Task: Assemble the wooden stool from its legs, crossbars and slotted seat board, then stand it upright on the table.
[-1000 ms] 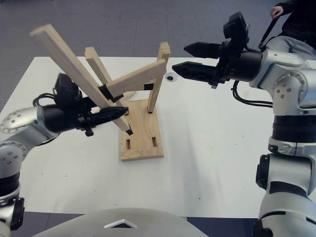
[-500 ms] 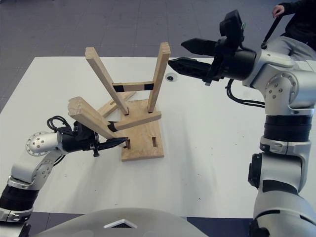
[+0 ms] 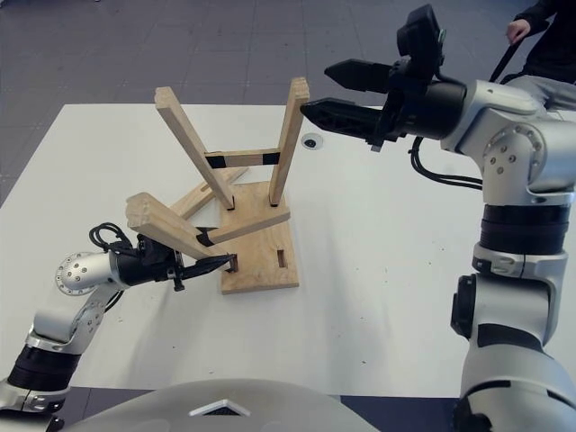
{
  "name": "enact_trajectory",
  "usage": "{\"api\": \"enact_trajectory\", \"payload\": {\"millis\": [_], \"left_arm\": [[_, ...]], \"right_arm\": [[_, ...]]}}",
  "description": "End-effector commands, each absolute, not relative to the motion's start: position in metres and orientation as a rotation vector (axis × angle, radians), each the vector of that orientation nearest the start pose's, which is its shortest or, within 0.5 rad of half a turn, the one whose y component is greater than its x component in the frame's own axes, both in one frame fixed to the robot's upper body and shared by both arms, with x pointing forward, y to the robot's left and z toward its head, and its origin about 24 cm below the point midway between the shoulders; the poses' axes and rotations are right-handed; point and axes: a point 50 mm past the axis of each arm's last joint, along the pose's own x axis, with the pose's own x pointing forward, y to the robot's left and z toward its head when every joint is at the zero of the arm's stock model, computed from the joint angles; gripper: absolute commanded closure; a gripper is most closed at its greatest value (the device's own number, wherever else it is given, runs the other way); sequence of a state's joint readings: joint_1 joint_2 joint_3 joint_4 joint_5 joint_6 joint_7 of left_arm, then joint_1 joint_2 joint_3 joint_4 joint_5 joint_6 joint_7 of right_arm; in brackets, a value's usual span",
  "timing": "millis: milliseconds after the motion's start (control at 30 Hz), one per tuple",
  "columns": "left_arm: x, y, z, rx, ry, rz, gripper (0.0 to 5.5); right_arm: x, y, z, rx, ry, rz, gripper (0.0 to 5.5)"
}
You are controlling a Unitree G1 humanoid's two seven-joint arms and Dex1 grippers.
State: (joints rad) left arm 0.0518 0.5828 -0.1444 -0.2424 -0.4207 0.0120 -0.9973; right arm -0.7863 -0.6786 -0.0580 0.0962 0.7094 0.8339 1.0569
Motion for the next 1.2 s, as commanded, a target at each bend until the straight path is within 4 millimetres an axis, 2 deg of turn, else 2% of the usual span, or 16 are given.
{"api": "enact_trajectory", "payload": {"millis": [33,167,333,567,800,1000,1100,1200], "left_arm": [[0.212,0.156,0.087,0.17,-0.008,-1.219,3.45],[0.216,0.152,0.092,0.171,-0.034,-1.216,3.45],[0.203,0.155,0.069,0.16,0.066,-1.246,3.45],[0.184,0.173,0.043,0.182,0.209,-1.306,3.45],[0.186,0.2,0.031,0.26,0.35,-1.406,3.45],[0.182,0.2,0.031,0.278,0.408,-1.53,3.45],[0.184,0.2,0.031,0.281,0.399,-1.516,3.45],[0.186,0.2,0.024,0.326,0.35,-1.427,3.45]], "right_arm": [[0.315,-0.181,0.241,0.058,0.104,1.214,0.0],[0.314,-0.179,0.24,0.058,0.107,1.22,0.0],[0.314,-0.18,0.242,0.054,0.103,1.218,0.0],[0.315,-0.177,0.243,0.053,0.101,1.224,0.0],[0.313,-0.173,0.244,0.052,0.103,1.244,0.0],[0.313,-0.163,0.247,0.045,0.105,1.287,0.0],[0.312,-0.16,0.248,0.039,0.099,1.296,0.0],[0.311,-0.158,0.251,0.035,0.084,1.294,0.0]]}}
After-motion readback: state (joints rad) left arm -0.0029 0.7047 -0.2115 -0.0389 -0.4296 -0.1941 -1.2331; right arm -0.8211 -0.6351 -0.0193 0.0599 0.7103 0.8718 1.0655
